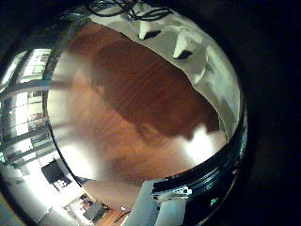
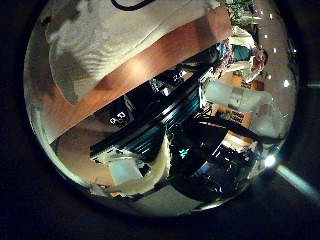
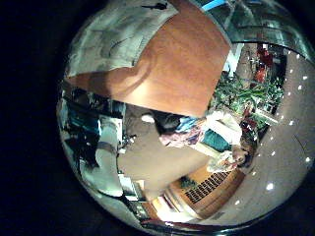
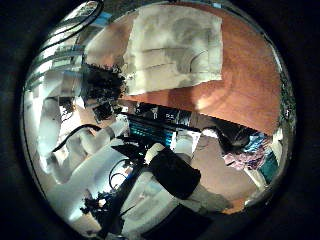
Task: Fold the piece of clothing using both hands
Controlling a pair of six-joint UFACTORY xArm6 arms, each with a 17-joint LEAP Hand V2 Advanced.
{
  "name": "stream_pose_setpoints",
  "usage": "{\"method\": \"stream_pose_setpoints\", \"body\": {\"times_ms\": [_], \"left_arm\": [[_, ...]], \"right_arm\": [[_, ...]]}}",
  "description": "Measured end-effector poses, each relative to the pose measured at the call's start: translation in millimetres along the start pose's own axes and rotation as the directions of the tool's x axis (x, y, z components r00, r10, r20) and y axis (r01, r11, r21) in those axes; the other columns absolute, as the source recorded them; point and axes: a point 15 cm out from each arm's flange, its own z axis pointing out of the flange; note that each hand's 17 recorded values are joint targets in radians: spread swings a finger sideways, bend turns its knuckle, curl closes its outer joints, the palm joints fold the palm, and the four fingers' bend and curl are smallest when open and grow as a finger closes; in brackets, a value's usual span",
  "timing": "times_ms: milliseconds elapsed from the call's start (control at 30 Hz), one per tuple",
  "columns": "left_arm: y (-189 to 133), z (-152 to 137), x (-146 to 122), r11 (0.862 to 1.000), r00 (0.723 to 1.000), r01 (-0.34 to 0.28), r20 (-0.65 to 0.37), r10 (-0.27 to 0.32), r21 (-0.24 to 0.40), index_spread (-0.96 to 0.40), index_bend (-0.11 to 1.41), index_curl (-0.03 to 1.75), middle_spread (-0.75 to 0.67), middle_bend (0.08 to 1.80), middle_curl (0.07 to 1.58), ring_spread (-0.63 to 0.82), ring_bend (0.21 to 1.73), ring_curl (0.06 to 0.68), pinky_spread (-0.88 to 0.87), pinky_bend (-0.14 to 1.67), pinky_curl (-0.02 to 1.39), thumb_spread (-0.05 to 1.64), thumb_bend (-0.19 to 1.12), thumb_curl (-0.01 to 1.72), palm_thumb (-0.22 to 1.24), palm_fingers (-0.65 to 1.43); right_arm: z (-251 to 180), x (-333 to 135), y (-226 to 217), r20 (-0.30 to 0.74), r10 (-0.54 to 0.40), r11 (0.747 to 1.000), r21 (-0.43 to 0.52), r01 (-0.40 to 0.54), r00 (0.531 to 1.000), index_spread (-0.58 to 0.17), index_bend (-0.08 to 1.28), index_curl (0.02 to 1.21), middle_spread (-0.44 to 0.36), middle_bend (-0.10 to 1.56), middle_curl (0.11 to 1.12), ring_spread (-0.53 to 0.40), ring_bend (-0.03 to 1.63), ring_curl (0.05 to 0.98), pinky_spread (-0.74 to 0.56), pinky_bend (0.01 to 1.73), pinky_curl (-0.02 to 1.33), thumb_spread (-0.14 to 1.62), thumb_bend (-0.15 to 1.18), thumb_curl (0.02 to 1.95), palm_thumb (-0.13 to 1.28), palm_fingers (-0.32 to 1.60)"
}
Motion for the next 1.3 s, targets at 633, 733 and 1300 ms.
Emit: {"method": "stream_pose_setpoints", "body": {"times_ms": [633,733,1300], "left_arm": [[-22.1,1.1,-17.4,0.996,0.992,0.042,0.123,-0.031,-0.081,-0.42,0.34,0.50,-0.45,0.80,0.62,-0.48,1.02,0.375,-0.55,0.92,0.51,1.07,0.06,0.44,0.76,1.20],[-28.5,-11.7,-18.1,0.997,0.992,0.043,0.122,-0.035,-0.064,-0.49,0.40,0.56,-0.49,0.85,0.66,-0.50,1.09,0.416,-0.60,0.98,0.54,1.08,0.04,0.46,0.77,1.16],[-43.3,-66.5,-4.5,0.996,0.999,0.038,0.029,-0.035,-0.086,-0.65,0.40,0.84,-0.57,0.94,0.79,-0.50,1.20,0.494,-0.64,1.10,0.64,1.10,-0.01,0.57,0.78,1.06]], "right_arm": [[4.0,17.5,4.0,0.015,0.041,0.999,-0.001,-0.041,0.999,-0.367,0.16,0.28,-0.037,0.26,0.36,0.081,0.52,0.228,0.35,0.49,0.23,1.33,-0.01,0.22,0.35,0.22],[7.7,18.4,2.3,0.018,0.038,0.999,-0.010,-0.038,0.999,-0.370,0.15,0.28,-0.046,0.27,0.36,0.052,0.55,0.233,0.34,0.48,0.23,1.33,-0.01,0.22,0.35,0.25],[152.8,3.0,-34.8,0.033,-0.030,0.993,-0.110,0.033,0.999,-0.348,0.17,0.27,-0.123,0.33,0.39,-0.136,0.68,0.271,0.13,0.52,0.23,1.15,-0.02,0.31,0.53,0.26]]}}
